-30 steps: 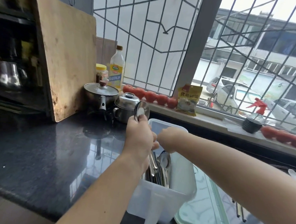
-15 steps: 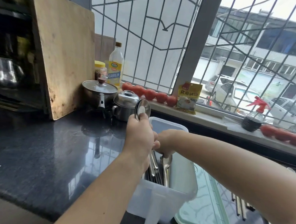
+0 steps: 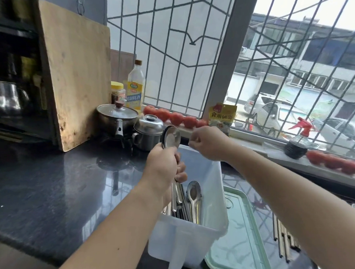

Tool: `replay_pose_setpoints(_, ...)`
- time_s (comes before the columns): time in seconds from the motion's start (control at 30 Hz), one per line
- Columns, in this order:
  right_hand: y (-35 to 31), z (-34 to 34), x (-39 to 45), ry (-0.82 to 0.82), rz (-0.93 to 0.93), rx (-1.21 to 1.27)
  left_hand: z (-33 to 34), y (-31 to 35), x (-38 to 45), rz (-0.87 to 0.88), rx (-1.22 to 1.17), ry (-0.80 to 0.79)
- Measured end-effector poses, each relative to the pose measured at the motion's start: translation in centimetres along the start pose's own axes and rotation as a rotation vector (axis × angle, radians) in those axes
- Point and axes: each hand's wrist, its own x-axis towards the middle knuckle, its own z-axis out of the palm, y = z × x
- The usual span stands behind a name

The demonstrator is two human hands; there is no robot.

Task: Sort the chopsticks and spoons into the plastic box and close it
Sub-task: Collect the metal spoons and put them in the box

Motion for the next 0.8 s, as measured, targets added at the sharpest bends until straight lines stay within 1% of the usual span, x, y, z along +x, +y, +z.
replay_pose_setpoints(0.03, -0.3, -1.1, -0.8, 0.081, 0.033, 0.188, 0.1, -0.1, -0.1, -0.004, 0.025, -0.027)
replay_pose_setpoints(0.07, -0.7, -2.1, -1.8, 0.123, 0.06, 0.395, 0.2, -0.1, -0.1, -0.006, 0.052, -0.058)
replay_pose_setpoints(0.1, -1.2, -2.8, -2.8, 0.123, 0.075, 0.571, 0.3, 0.0, -0.2, -0.006, 0.076, -0.09)
replay_pose_setpoints(0.13, -1.8, -3.4, -3.7, 0.089, 0.068, 0.673, 0.3, 0.0, -0.3, -0.011, 0.093, -0.116)
replay_pose_setpoints(0.2, -2.5, -3.7, -4.9, 0.012, 0.024, 0.651, 0.4, 0.2, -0.4, -0.022, 0.097, -0.16)
replay_pose_setpoints(0.23, -2.7, -3.7, -5.2, 0.01, 0.011, 0.613, 0.4, 0.2, -0.4, -0.02, 0.097, -0.174)
replay_pose_setpoints(0.33, -2.9, -3.3, -5.2, 0.099, 0.045, 0.625, 0.5, 0.1, -0.4, 0.016, 0.128, -0.142)
replay_pose_setpoints(0.47, -3.0, -3.5, -4.4, 0.127, 0.106, 0.656, 0.8, -0.1, -0.1, 0.031, 0.154, -0.098)
replay_pose_setpoints(0.67, -3.5, -4.8, -3.0, 0.179, 0.108, 0.571, 0.6, 0.3, 0.0, -0.026, 0.053, -0.113)
replay_pose_setpoints(0.73, -2.8, -5.4, -2.4, 0.245, 0.15, 0.587, 0.4, 0.2, -0.1, -0.033, 0.039, -0.087)
replay_pose_setpoints(0.8, -1.4, -5.9, -1.7, 0.343, 0.253, 0.68, 0.4, 0.2, 0.0, -0.024, 0.021, -0.007)
